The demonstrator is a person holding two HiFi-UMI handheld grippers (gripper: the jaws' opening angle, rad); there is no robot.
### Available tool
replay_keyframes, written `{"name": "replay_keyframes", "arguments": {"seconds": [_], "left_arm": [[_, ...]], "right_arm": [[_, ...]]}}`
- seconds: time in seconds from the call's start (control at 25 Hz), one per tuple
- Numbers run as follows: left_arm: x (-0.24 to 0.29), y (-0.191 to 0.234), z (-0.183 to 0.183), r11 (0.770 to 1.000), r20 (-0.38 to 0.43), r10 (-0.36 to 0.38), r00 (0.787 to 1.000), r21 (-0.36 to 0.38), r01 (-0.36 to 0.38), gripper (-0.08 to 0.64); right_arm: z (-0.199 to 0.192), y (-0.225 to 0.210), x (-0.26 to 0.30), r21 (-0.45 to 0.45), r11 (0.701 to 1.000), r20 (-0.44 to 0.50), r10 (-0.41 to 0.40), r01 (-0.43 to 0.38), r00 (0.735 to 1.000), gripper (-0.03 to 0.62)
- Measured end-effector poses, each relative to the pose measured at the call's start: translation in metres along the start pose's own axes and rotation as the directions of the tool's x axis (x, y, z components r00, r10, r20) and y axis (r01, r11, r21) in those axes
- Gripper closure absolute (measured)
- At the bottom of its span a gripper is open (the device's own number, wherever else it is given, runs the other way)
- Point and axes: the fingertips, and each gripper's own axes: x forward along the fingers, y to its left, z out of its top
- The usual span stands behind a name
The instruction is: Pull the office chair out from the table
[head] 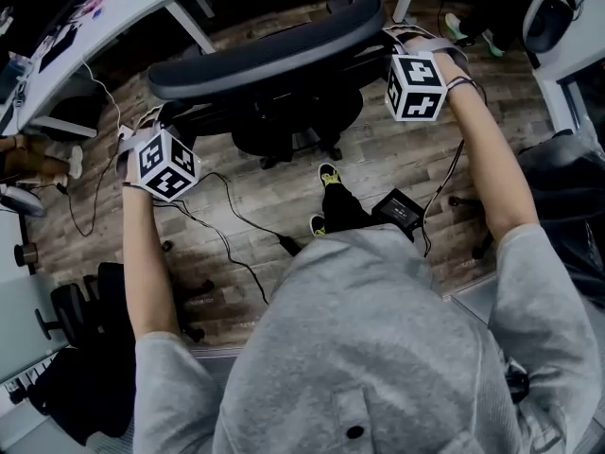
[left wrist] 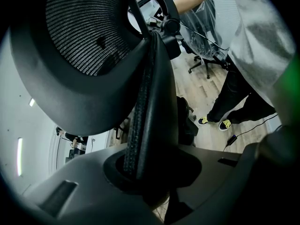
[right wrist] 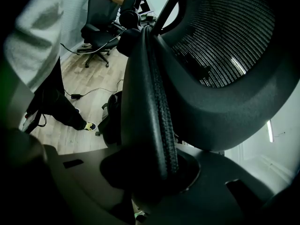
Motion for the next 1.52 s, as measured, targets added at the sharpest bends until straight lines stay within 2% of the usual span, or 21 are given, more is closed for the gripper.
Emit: {"name": "replay_keyframes", "arguments": {"seconds": [0.16, 0.28, 0.4, 0.48, 0.56, 0.64, 0.76, 0.84, 0.88, 0.96, 1.0, 1.08, 1.12, 1.2, 1.24, 1.28, 1.32, 1.36, 1.44, 1.52], "left_arm": [[-0.004, -0.003, -0.001, 0.999, 0.006, 0.025, 1.000, -0.027, -0.024, 0.451], [-0.006, -0.002, 0.000, 0.996, 0.036, 0.026, 0.999, -0.090, -0.023, 0.428], [-0.007, -0.002, -0.023, 0.975, 0.047, 0.004, 0.999, -0.224, 0.006, 0.362], [-0.018, 0.000, -0.041, 0.938, 0.065, 0.008, 0.998, -0.346, 0.015, 0.292], [-0.036, 0.001, -0.054, 0.877, 0.104, 0.047, 0.993, -0.481, 0.008, 0.272], [-0.054, -0.003, -0.066, 0.790, 0.126, 0.130, 0.983, -0.613, -0.026, 0.268], [-0.081, -0.018, -0.082, 0.616, 0.127, 0.275, 0.953, -0.784, -0.074, 0.268], [-0.096, -0.032, -0.084, 0.508, 0.121, 0.355, 0.927, -0.857, -0.082, 0.268], [-0.102, -0.039, -0.079, 0.467, 0.122, 0.384, 0.915, -0.881, -0.078, 0.268], [-0.114, -0.054, -0.059, 0.412, 0.128, 0.431, 0.893, -0.909, -0.069, 0.268], [-0.120, -0.060, -0.046, 0.395, 0.134, 0.451, 0.883, -0.916, -0.063, 0.269], [-0.131, -0.070, -0.016, 0.375, 0.149, 0.484, 0.862, -0.925, -0.051, 0.270], [-0.137, -0.073, -0.001, 0.369, 0.154, 0.502, 0.851, -0.928, -0.049, 0.270], [-0.150, -0.079, 0.026, 0.347, 0.151, 0.545, 0.825, -0.936, -0.058, 0.283], [-0.157, -0.081, 0.039, 0.331, 0.141, 0.570, 0.810, -0.941, -0.069, 0.342], [-0.164, -0.084, 0.050, 0.317, 0.130, 0.592, 0.795, -0.945, -0.082, 0.458], [-0.169, -0.087, 0.063, 0.309, 0.122, 0.608, 0.785, -0.947, -0.092, 0.540], [-0.172, -0.092, 0.075, 0.307, 0.119, 0.614, 0.780, -0.947, -0.098, 0.541], [-0.177, -0.100, 0.098, 0.317, 0.121, 0.613, 0.781, -0.943, -0.103, 0.547], [-0.182, -0.109, 0.117, 0.331, 0.130, 0.608, 0.783, -0.938, -0.101, 0.547]], "right_arm": [[0.005, 0.001, -0.001, 0.036, 0.999, 0.017, -0.029, 0.029, 0.999, 0.440], [0.008, 0.000, -0.004, 0.070, 0.997, 0.047, -0.029, 0.025, 0.999, 0.425], [0.007, -0.003, -0.012, 0.136, 0.990, 0.091, -0.043, 0.031, 0.995, 0.399], [0.002, -0.005, -0.019, 0.170, 0.984, 0.116, -0.076, 0.056, 0.990, 0.385], [-0.004, -0.009, -0.024, 0.196, 0.977, 0.134, -0.115, 0.087, 0.984, 0.378], [-0.009, -0.012, -0.027, 0.247, 0.964, 0.148, -0.139, 0.100, 0.979, 0.364], [-0.020, -0.011, -0.034, 0.331, 0.934, 0.157, -0.192, 0.131, 0.969, 0.356], [-0.033, -0.011, -0.042, 0.391, 0.906, 0.153, -0.238, 0.162, 0.959, 0.356], [-0.040, -0.011, -0.046, 0.421, 0.890, 0.147, -0.257, 0.175, 0.955, 0.356], [-0.053, -0.008, -0.058, 0.482, 0.853, 0.129, -0.298, 0.202, 0.946, 0.354], [-0.061, -0.005, -0.065, 0.522, 0.825, 0.117, -0.322, 0.218, 0.939, 0.354], [-0.076, 0.003, -0.083, 0.619, 0.748, 0.089, -0.368, 0.239, 0.925, 0.356], [-0.079, 0.010, -0.093, 0.663, 0.711, 0.084, -0.381, 0.234, 0.921, 0.356], [-0.074, 0.025, -0.115, 0.725, 0.661, 0.111, -0.391, 0.195, 0.914, 0.357], [-0.067, 0.032, -0.125, 0.748, 0.642, 0.135, -0.397, 0.170, 0.908, 0.363], [-0.060, 0.038, -0.137, 0.771, 0.620, 0.160, -0.409, 0.145, 0.898, 0.392], [-0.051, 0.043, -0.149, 0.796, 0.594, 0.186, -0.426, 0.119, 0.885, 0.454], [-0.043, 0.048, -0.160, 0.820, 0.566, 0.212, -0.443, 0.088, 0.871, 0.520], [-0.027, 0.057, -0.180, 0.855, 0.518, 0.270, -0.459, 0.008, 0.846, 0.534], [-0.011, 0.067, -0.196, 0.871, 0.488, 0.320, -0.464, -0.063, 0.826, 0.538]]}}
